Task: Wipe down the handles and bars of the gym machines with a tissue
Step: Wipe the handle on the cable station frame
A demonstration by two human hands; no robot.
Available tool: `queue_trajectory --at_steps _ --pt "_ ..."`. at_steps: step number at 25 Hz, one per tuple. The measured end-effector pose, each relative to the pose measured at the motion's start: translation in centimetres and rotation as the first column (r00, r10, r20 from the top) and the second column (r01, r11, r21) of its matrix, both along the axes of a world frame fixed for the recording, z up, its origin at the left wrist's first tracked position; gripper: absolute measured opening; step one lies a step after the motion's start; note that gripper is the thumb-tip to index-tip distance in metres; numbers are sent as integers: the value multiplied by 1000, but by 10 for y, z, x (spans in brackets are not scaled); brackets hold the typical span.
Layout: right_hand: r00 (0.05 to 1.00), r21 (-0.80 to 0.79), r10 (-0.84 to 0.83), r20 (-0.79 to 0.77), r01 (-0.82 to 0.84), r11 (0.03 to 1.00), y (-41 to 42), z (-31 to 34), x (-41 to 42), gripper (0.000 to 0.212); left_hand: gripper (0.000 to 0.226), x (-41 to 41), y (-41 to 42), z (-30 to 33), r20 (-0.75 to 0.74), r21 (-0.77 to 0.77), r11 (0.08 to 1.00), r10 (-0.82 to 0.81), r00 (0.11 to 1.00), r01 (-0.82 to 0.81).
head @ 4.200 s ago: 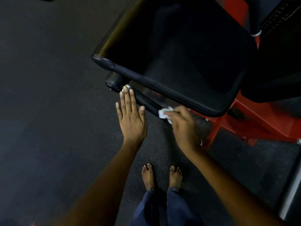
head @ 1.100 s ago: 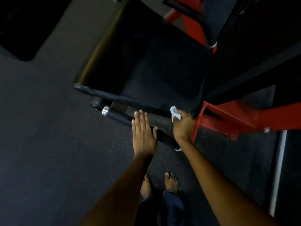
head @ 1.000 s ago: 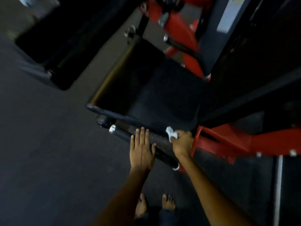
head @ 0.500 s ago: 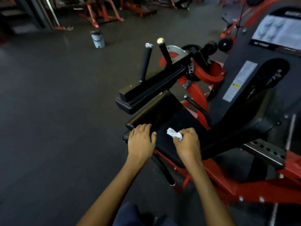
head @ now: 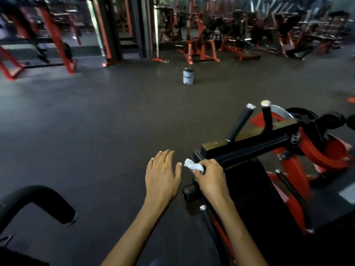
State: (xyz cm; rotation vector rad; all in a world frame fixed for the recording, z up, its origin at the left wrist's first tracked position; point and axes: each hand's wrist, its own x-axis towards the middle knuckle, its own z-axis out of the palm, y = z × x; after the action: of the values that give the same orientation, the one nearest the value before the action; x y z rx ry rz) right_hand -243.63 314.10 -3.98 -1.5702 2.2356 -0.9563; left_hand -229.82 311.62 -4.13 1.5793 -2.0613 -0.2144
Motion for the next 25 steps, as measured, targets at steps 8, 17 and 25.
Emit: queue_trajectory --at_steps 8,17,25 --pt "933 43 350 -84 -347 937 -144 13 68 20 47 66 -101 4 -43 16 932 363 931 -362" --pt "676 24 736 33 -737 676 -230 10 194 17 44 140 -106 2 -54 -70 710 698 714 -700" --pt "96 -134 974 206 -983 126 -213 13 291 15 47 164 -69 27 -189 -310 265 924 332 -913"
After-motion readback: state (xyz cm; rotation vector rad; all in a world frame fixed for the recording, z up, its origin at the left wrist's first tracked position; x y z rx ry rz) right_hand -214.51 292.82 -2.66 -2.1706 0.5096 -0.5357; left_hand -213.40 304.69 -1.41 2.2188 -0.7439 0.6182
